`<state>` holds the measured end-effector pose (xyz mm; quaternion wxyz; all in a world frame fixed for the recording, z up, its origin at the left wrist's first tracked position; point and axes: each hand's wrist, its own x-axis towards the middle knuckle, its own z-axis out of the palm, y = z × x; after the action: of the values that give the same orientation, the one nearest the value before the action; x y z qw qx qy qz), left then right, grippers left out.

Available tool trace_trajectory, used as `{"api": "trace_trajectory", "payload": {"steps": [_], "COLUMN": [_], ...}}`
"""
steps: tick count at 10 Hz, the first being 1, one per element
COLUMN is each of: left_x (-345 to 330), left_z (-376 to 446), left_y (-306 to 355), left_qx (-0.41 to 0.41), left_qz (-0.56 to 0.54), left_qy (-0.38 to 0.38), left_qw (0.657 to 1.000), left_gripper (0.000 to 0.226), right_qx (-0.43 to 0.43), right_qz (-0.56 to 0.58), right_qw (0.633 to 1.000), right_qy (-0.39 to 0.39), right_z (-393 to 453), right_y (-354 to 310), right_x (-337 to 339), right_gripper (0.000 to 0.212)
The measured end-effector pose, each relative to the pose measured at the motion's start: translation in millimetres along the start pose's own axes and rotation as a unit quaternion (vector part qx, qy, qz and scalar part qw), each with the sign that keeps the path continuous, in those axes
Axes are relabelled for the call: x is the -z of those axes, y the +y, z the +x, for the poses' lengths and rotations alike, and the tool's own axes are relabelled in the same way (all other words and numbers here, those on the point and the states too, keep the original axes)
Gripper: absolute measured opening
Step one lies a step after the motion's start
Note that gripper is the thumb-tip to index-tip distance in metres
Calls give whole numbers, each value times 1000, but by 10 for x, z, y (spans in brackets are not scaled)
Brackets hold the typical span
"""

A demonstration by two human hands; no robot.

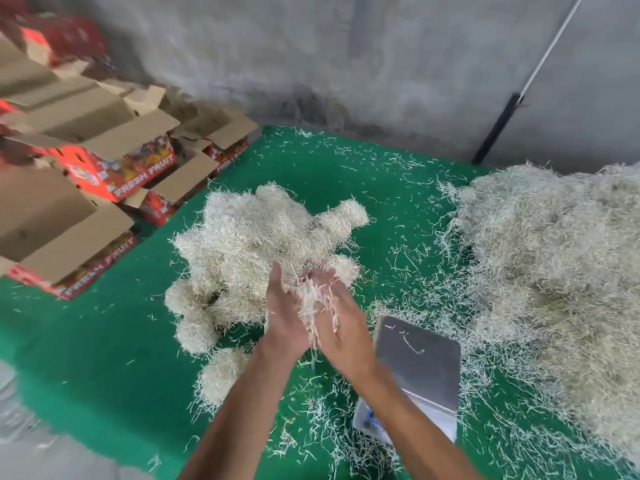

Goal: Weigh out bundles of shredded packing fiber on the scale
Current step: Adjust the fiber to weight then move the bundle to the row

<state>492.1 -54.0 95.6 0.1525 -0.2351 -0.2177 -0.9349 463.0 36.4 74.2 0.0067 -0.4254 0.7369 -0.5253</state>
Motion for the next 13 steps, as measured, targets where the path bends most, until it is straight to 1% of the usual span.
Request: {"api": "trace_trajectory", "payload": {"steps": [1,2,3,4,5,6,7,8,9,10,11,12,13], "left_x": [-34,-116,209,375,527,599,696,690,701,733,731,685,700], "left_z": [-135,-143,-201,-191,-304,-360,-303,-187,-39,175,453,724,985], "left_y": [103,87,465,467,368,412,433,399,240,-142,-751,-1369,-2049], "left_qx": [-94,185,197,151,161,246,256,255,276,298,346,382,424], "left_qz": [-39,129,79,-22,-21,-11,32,45,71,161,327,403,426], "left_qy": [172,387,462,477,500,473,536,562,534,496,416,333,278], "left_qw": [980,894,861,866,851,846,803,785,796,800,775,762,749], "left_gripper": [53,42,60,78,85,89,79,71,59,45,35,28,25], "right_qx": [79,21,85,52,-14,-67,-33,-42,-93,-158,-233,-305,-353], "right_qz": [-34,-101,-123,-100,-140,-241,-234,-293,-269,-255,-257,-272,-292], "right_qw": [995,995,988,991,990,962,971,952,955,954,938,912,888], "right_qy": [-55,-17,-42,-69,-15,-112,-39,-80,-80,-29,10,34,41], "right_z": [76,266,192,67,412,966,1471,1654,1300,747,233,-180,-474], "right_y": [-15,101,195,130,186,159,111,210,588,949,1368,1705,2009], "right_x": [-196,-187,-294,-605,-660,-531,-475,-368,-83,334,983,1623,2187], "right_gripper": [44,49,39,34,14,59,70,77,76,53,33,45,51]}}
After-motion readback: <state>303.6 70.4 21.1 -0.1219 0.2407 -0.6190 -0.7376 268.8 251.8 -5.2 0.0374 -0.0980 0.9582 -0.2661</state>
